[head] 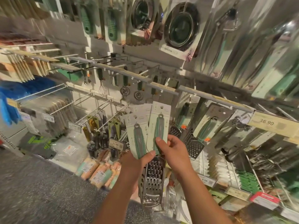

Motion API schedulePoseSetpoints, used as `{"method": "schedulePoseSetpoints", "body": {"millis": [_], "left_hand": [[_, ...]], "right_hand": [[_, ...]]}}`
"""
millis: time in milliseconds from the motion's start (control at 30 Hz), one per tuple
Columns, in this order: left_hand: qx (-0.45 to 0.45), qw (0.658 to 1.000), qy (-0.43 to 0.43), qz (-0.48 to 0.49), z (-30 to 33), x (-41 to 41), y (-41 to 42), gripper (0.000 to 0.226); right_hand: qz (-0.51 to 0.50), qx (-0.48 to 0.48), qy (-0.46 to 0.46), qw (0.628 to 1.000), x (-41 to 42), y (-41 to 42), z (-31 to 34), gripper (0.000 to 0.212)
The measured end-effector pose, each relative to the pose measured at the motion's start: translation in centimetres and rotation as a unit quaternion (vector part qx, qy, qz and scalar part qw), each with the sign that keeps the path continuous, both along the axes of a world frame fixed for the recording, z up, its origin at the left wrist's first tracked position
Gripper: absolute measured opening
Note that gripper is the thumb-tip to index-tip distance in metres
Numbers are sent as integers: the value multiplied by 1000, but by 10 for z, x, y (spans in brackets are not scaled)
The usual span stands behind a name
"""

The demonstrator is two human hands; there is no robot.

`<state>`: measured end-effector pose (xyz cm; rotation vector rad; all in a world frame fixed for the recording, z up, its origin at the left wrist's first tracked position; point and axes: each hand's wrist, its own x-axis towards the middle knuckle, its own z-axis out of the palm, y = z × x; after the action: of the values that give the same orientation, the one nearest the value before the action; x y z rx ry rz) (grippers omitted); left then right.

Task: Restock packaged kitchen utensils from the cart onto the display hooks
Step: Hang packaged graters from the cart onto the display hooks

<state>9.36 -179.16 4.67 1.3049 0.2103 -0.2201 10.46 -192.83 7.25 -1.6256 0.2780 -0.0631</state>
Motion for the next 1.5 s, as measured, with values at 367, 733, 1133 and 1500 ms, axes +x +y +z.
{"method": "schedulePoseSetpoints", "body": {"millis": [367, 733, 1133, 1500], "left_hand": [[-10, 1000, 18, 24, 1, 0, -1, 31], [-11, 999, -10, 29, 1, -1, -2, 24], [-13, 999, -4, 47, 0, 0, -4, 28], [-7, 998, -12, 55, -1, 0, 5, 36]], "right_hand": [[-19, -11, -11, 1000, -10, -5, -5, 28], [-42, 10, -44, 998, -28, -21, -7, 23], [-118, -24, -94, 988, -23, -38, 25, 20], [-162, -75, -87, 980, 0, -34, 22, 32]]}}
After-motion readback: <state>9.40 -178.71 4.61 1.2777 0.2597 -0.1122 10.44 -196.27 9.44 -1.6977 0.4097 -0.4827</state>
